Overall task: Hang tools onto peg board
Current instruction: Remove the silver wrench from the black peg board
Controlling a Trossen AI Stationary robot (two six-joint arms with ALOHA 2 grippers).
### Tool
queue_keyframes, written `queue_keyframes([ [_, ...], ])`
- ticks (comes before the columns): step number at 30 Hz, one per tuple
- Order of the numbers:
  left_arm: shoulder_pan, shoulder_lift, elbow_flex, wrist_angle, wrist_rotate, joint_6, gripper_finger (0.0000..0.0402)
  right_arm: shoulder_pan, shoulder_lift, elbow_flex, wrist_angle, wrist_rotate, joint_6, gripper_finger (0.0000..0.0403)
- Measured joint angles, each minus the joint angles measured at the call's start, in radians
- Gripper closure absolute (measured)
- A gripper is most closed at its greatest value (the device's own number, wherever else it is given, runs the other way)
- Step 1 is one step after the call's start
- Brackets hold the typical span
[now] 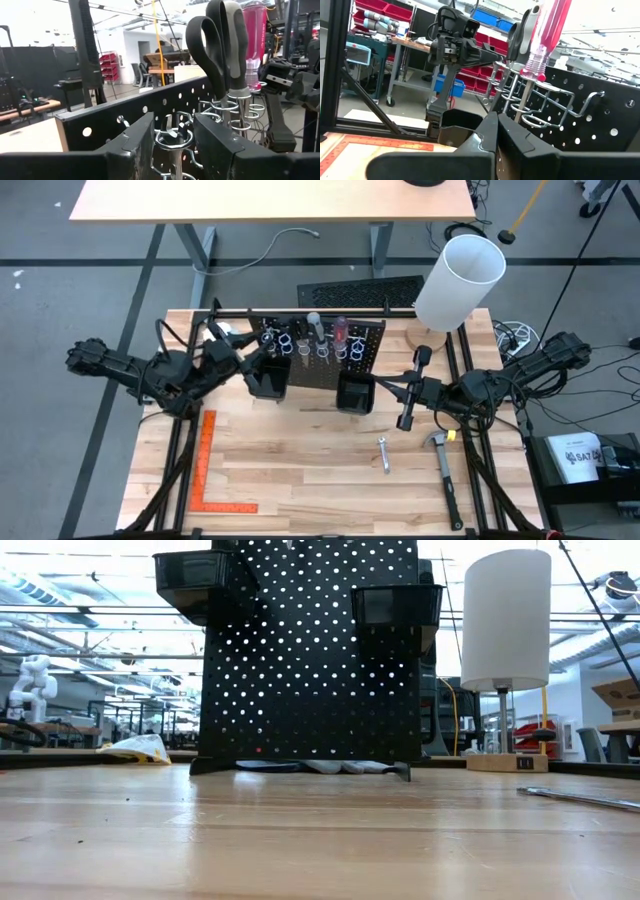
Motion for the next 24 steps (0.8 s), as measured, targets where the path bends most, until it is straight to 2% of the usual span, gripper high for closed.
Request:
queue_keyframes([
  [5, -0.001, 0.001, 0.0, -0.002, -0.003, -0.017, 0.0284, 0.0, 0.0, 0.0, 0.0, 0.0, 0.0, 0.0401],
  [13, -0.001, 0.0, 0.001, -0.024, -0.008, -0.018, 0.0385, 0.0, 0.0, 0.0, 0.002, 0.0, 0.0, 0.0401],
  [24, -0.001, 0.002, 0.0, 0.019, -0.007, -0.006, 0.0397, 0.0, 0.0, 0.0, 0.005, 0.0, 0.0, 0.0401],
])
